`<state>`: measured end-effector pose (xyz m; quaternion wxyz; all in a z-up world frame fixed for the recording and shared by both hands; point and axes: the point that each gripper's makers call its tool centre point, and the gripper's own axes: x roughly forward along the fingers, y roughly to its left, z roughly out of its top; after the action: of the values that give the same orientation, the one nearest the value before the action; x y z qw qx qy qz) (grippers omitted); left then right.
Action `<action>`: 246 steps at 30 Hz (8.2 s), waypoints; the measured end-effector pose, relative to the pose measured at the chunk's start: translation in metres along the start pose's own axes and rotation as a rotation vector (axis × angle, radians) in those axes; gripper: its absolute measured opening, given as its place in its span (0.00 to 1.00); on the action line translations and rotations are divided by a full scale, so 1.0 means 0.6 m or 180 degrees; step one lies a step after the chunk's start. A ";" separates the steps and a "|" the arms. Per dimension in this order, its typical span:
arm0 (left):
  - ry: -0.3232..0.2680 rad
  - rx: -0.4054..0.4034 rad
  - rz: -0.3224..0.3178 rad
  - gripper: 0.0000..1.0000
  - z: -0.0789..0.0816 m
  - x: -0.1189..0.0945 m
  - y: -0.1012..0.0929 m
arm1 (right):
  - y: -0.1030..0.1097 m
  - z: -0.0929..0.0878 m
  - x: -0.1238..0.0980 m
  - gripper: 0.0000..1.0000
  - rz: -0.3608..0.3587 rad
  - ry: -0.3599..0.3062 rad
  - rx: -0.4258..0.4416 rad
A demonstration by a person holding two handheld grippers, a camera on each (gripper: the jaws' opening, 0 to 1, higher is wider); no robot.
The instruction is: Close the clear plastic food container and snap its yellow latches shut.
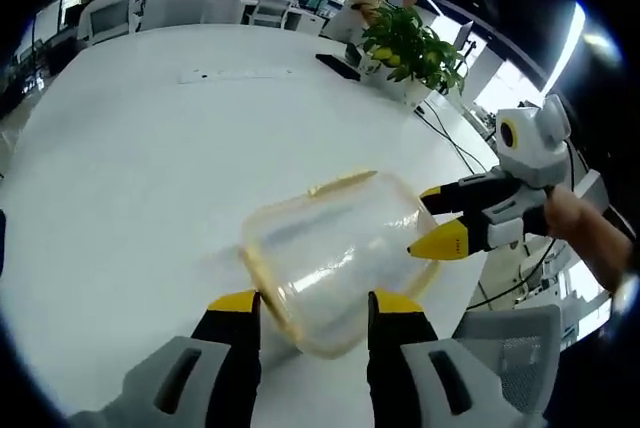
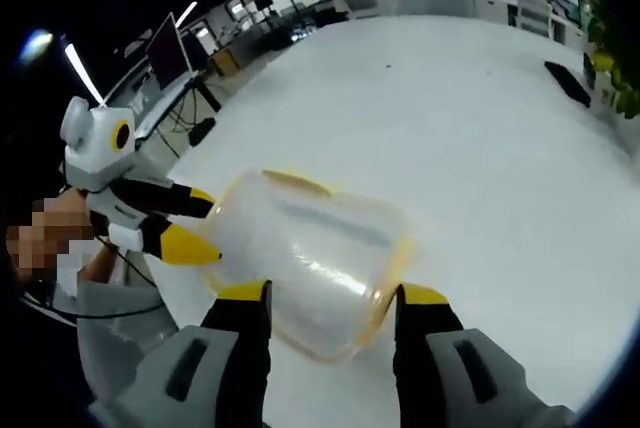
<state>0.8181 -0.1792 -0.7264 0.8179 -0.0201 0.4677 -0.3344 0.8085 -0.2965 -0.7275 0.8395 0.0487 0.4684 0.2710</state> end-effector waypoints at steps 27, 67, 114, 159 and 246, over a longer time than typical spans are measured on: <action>0.0045 -0.0021 0.0009 0.36 -0.052 -0.049 0.026 | 0.069 -0.025 0.015 0.46 0.0006 0.0095 -0.0010; -0.0010 0.0571 0.0089 0.38 -0.030 -0.077 0.017 | 0.066 -0.004 -0.013 0.40 0.0166 0.0067 -0.0340; 0.0194 0.2218 -0.0622 0.04 -0.023 -0.039 -0.085 | 0.154 0.047 0.032 0.00 0.1104 0.0318 -0.2514; 0.0028 0.2869 -0.0626 0.28 -0.060 -0.026 -0.105 | 0.146 0.056 0.085 0.38 0.1318 0.0577 -0.2657; -0.0199 0.3612 -0.0430 0.20 -0.060 -0.020 -0.097 | 0.144 0.045 0.101 0.34 0.1543 0.1696 -0.2517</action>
<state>0.7555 -0.2075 -0.7175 0.6909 0.3825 0.1882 -0.5839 0.8203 -0.1879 -0.7293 0.5591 -0.2350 0.5027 0.6160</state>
